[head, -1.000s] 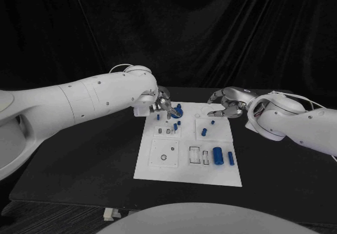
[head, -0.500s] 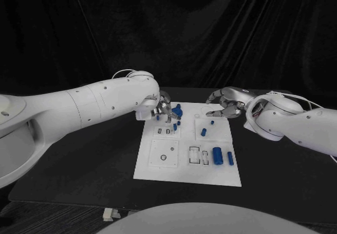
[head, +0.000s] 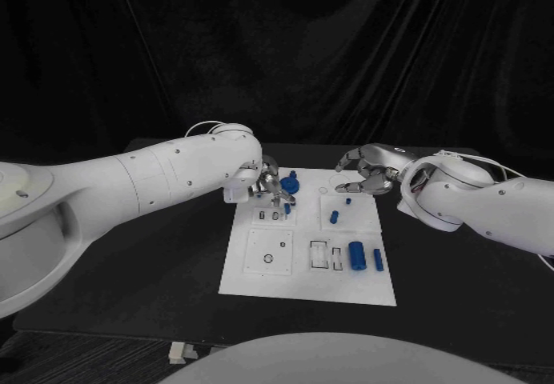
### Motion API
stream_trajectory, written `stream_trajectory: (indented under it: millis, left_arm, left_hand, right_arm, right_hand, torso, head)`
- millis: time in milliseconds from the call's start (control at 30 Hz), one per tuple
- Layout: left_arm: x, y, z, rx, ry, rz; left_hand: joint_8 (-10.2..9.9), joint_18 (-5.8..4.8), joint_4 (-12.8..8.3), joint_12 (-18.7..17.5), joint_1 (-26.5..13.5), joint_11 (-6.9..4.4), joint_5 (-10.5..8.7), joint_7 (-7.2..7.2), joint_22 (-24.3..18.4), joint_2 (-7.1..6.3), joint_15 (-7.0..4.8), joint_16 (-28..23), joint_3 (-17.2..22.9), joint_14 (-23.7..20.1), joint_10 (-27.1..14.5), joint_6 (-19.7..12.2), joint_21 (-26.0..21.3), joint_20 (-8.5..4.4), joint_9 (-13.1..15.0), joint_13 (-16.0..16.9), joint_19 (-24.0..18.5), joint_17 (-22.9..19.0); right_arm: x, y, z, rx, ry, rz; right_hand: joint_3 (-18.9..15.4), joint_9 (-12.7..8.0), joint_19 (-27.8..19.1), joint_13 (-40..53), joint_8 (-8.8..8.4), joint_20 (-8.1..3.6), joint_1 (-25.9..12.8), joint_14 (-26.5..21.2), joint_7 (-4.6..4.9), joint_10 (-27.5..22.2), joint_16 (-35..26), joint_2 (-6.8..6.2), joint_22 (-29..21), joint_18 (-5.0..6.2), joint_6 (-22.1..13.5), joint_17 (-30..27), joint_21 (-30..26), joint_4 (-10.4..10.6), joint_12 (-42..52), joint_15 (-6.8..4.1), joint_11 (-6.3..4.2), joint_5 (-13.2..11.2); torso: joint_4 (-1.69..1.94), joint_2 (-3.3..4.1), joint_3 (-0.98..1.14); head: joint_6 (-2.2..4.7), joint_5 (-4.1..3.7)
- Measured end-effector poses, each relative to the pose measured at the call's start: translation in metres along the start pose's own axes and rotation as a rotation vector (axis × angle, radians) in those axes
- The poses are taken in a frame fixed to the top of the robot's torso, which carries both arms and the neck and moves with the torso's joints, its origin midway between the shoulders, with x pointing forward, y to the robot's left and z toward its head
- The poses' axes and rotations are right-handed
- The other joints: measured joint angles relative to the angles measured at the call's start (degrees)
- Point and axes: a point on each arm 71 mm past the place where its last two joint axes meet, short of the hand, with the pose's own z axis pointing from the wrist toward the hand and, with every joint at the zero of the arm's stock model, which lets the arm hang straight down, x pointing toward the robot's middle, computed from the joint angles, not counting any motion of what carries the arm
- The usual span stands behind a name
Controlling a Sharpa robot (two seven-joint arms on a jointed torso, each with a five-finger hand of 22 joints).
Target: Assemble the parts on the task board
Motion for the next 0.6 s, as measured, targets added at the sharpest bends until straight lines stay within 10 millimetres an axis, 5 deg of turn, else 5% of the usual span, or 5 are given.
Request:
stream_trajectory:
  millis: [600]
  left_arm:
    - [0.0052, -0.0035, 0.0085, -0.004, 0.012, -0.003]
  left_hand:
    - [-2.4, -0.01, -0.5, 0.0, -0.3, 0.01, 0.0, 0.0, 0.0, 0.25, 0.0, 0.0, 1.1, 0.0, 0.0, 0.0, -0.6, 0.12, 0.8, 0.0, -1.1, 0.0]
  right_arm:
    - [0.0012, 0.0017, 0.002, -0.003, 0.002, 0.0]
  right_hand:
    - [-0.2, 0.0, 0.0, 0.0, 0.0, 0.0, 0.0, 0.0, 0.0, 0.0, 0.0, 0.0, 0.0, 0.0, 0.0, 0.0, -0.4, -0.2, 0.0, 0.0, 0.0, 0.0]
  torso:
    - [0.08, -0.06, 0.03]
  head:
    - [0.0, -0.16]
